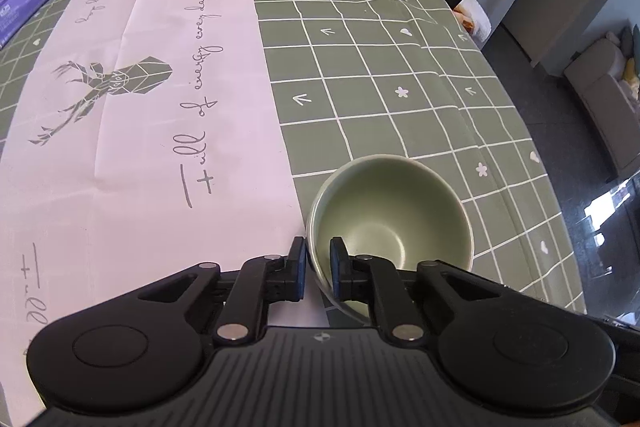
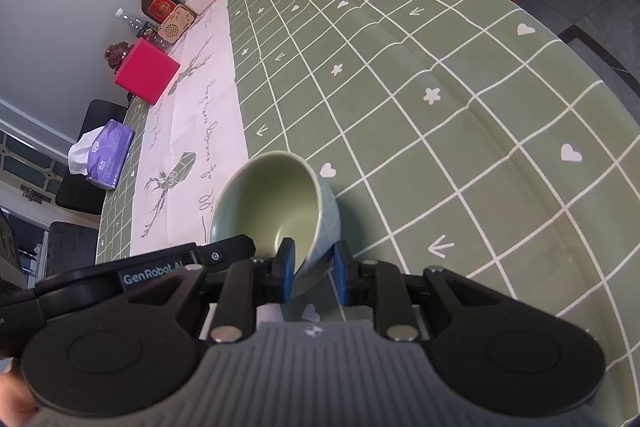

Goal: Organize plates and bowls
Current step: 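Close both grippers on the green bowl rim, then lift the green bowl with both grippers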

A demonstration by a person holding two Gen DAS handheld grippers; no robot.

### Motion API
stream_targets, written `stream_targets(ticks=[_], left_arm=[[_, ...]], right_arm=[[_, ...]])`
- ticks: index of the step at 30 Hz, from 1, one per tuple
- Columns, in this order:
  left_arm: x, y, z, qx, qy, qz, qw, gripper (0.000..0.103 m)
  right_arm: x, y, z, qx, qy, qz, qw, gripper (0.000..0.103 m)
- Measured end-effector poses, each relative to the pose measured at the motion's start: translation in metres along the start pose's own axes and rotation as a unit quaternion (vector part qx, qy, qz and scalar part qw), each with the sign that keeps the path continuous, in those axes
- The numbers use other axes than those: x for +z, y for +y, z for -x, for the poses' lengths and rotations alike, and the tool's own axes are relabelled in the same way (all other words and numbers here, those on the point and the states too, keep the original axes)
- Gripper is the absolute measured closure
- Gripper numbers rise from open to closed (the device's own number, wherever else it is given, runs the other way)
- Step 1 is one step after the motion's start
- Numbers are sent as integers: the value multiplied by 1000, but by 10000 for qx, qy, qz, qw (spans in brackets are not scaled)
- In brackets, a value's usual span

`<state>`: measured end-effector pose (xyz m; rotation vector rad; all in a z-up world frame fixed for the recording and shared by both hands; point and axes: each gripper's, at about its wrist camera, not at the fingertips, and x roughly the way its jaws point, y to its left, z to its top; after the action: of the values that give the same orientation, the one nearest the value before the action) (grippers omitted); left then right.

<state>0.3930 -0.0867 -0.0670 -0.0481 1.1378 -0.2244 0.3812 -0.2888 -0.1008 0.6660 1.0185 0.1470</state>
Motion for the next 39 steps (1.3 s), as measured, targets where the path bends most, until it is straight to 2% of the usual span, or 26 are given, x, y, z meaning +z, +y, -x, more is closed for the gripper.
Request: stream_targets(ticks=[14, 25, 39], left_arm=[[-12, -26, 17, 396, -38, -287, 9988, 91], [-28, -29, 60, 488, -135, -218, 9985, 91], [-48, -11, 145, 590, -549, -94, 9967, 91]], right_arm=[[-6, 6, 8, -432, -40, 360, 9984, 92], [-19, 21, 41, -255, -47, 570, 9980, 92], [-49, 74, 92, 112, -297, 959, 9949, 93]])
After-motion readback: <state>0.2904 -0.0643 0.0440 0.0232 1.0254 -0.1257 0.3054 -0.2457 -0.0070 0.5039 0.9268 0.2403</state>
